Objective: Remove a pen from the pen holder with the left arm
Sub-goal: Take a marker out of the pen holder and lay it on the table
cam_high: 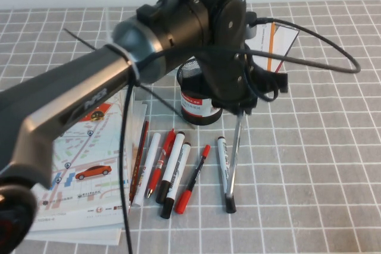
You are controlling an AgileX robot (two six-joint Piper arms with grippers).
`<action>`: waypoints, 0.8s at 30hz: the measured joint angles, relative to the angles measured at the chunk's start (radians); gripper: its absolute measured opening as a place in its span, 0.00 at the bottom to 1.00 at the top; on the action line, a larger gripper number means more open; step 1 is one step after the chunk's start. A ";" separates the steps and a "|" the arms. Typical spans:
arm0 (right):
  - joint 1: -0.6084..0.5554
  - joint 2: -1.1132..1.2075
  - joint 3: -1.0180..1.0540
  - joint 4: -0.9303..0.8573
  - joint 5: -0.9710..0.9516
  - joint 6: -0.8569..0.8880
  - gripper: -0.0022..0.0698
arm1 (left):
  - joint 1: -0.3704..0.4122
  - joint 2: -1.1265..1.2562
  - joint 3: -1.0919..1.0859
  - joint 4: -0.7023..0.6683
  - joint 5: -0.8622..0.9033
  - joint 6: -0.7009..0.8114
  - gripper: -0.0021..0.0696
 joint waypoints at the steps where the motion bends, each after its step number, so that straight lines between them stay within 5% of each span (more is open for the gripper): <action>1: 0.000 0.000 0.000 0.000 0.000 0.000 0.01 | -0.002 -0.017 0.030 -0.012 -0.009 0.006 0.17; 11: 0.000 0.000 0.000 0.000 0.000 -0.004 0.01 | -0.017 -0.078 0.293 -0.069 -0.210 -0.131 0.17; 24: 0.000 0.000 0.000 0.000 0.000 -0.009 0.01 | -0.015 -0.083 0.323 0.160 -0.196 -0.272 0.17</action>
